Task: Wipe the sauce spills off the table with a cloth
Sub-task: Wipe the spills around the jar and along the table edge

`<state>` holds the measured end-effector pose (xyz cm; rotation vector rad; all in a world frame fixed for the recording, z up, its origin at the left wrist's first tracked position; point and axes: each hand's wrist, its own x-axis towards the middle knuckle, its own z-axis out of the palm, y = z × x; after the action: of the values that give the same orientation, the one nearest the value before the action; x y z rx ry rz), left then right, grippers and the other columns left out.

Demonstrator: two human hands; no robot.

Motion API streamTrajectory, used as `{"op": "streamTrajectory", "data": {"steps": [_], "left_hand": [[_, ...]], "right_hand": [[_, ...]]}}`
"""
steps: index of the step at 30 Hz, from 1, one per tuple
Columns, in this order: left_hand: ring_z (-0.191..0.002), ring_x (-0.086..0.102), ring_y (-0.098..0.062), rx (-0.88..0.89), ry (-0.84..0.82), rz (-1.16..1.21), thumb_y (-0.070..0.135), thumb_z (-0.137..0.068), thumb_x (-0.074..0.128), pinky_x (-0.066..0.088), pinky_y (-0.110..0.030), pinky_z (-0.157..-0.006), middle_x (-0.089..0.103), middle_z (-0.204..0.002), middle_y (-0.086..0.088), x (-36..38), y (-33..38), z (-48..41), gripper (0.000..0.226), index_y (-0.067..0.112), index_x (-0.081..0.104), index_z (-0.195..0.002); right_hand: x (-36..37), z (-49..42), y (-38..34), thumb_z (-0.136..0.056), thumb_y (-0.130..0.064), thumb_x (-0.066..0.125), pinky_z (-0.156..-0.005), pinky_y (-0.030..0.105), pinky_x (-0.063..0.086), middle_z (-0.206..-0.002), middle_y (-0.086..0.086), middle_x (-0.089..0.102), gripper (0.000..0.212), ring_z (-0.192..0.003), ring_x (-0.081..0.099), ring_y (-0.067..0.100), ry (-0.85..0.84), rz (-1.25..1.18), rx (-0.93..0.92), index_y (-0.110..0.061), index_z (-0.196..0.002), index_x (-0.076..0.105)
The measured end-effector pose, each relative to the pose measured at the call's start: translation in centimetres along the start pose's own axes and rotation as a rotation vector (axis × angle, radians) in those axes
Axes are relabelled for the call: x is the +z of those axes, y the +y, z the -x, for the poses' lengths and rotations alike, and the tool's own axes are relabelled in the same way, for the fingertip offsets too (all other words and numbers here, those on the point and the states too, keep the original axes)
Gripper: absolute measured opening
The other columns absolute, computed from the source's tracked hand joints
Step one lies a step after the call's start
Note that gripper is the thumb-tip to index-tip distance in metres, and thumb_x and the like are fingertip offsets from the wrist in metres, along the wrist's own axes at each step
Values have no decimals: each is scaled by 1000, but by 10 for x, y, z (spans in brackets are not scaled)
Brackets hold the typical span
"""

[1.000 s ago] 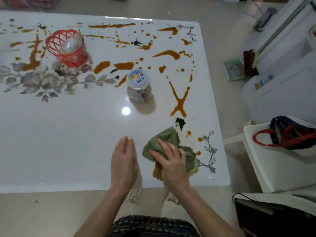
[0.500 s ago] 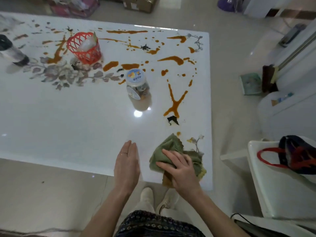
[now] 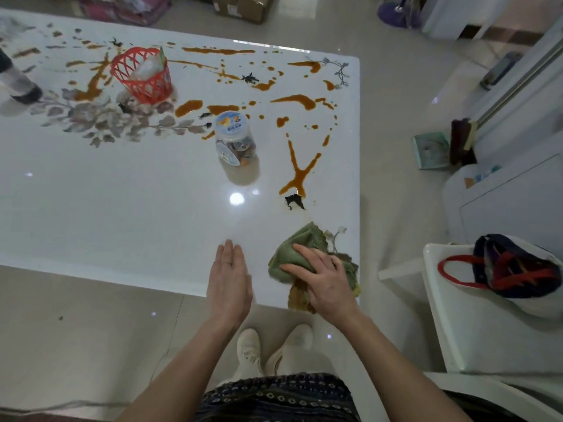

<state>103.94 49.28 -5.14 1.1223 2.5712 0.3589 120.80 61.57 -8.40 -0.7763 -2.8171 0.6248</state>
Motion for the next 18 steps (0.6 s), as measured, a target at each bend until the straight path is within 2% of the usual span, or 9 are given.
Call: {"op": "streamTrajectory", "data": {"steps": [2,5,7,10,13,15,18], "left_hand": [[-143,14,-34,27,-16,-16,12,-92,48,20,-43,-117,16,-154,-22,6,-3,-2,60,-3,23,-144],[-144,9,-31,-7,-37,-25,11,-93,44,17,-39,-118,11,-155,-20,7,0,0,60,-1,19,-145],[-145,7,-29,-27,-15,-30,14,-94,45,15,-38,-119,8,-156,-18,9,6,1,62,0,16,-146],[-145,8,-30,-105,11,-40,17,-94,48,14,-38,-119,9,-156,-18,15,15,-2,64,2,15,-147],[-144,10,-31,-201,26,-32,18,-93,51,15,-37,-118,11,-155,-20,22,31,-7,66,0,17,-147],[-144,12,-32,-261,34,-5,16,-92,52,16,-38,-117,13,-155,-20,28,46,-9,66,-1,18,-146],[-143,14,-31,-347,80,11,18,-92,52,20,-39,-117,16,-154,-19,35,68,-14,65,-1,20,-145]], "right_hand": [[-12,-21,11,-82,-25,35,-103,52,32,-149,-5,41,51,-133,35,21,-52,-11,88,-42,-124,59],[-11,-29,3,-82,-23,39,-109,54,24,-150,-3,40,49,-135,34,25,-24,-49,218,-39,-123,62],[-2,-12,-4,-83,-26,41,-107,56,28,-149,-1,41,47,-133,37,26,11,3,171,-38,-124,61],[1,12,13,-86,-29,48,-98,50,36,-149,-3,40,45,-131,40,23,10,52,-78,-41,-129,55],[-19,-22,53,-89,-35,47,-94,50,39,-148,-4,39,43,-130,40,21,-72,113,-256,-45,-130,50],[-30,-46,65,-87,-37,49,-99,52,38,-148,-4,39,43,-131,36,21,-108,105,-182,-47,-129,48],[-27,-44,61,-82,-30,61,-102,52,35,-148,-3,40,49,-130,35,22,-91,41,-126,-44,-128,52]]}}
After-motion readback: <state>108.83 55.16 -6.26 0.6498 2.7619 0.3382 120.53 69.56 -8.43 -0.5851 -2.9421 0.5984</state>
